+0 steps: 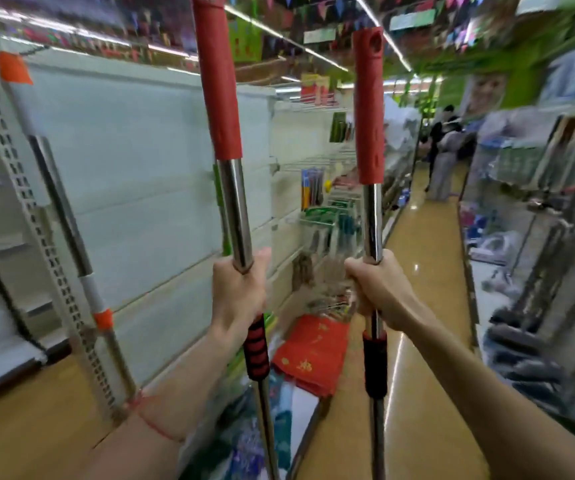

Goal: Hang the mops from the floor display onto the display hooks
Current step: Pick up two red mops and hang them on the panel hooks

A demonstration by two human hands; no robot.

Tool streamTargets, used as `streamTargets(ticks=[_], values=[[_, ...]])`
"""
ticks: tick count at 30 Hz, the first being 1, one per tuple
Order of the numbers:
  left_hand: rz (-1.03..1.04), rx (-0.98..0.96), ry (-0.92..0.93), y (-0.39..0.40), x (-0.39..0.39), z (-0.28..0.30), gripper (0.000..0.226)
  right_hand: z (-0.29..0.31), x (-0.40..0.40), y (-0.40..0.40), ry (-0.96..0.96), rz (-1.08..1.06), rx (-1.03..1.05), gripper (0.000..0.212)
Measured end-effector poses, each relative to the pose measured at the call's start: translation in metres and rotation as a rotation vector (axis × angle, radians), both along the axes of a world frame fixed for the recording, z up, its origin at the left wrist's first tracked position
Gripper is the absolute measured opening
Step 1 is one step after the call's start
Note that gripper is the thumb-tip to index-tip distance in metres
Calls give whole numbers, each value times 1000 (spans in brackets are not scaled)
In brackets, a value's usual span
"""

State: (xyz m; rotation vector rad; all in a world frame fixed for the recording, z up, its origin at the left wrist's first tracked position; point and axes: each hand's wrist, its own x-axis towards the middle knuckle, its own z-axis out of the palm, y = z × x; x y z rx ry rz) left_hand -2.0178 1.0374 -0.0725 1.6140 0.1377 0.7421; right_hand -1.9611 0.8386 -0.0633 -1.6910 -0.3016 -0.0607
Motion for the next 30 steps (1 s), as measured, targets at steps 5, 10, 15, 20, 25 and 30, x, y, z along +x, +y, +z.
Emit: streamTargets(ticks=[5,10,15,20,25,30], values=[[-112,47,-10,-44,90,-3,54,-4,69,-48,-12,-72,1,36],[-184,51,1,-88,189,-10,47,-16,170,-98,37,-77,52,38],[-108,14,54,-127,285,-15,55,-26,279,-138,84,-32,68,44],[-17,8,56,-152,363,-13,41,-24,375,-161,112,77,48,31],[79,-8,88,-149,442,-14,54,-25,464,-157,107,132,36,31],[172,-68,66,-134,513,-26,37,-33,545,-139,111,216,14,41]])
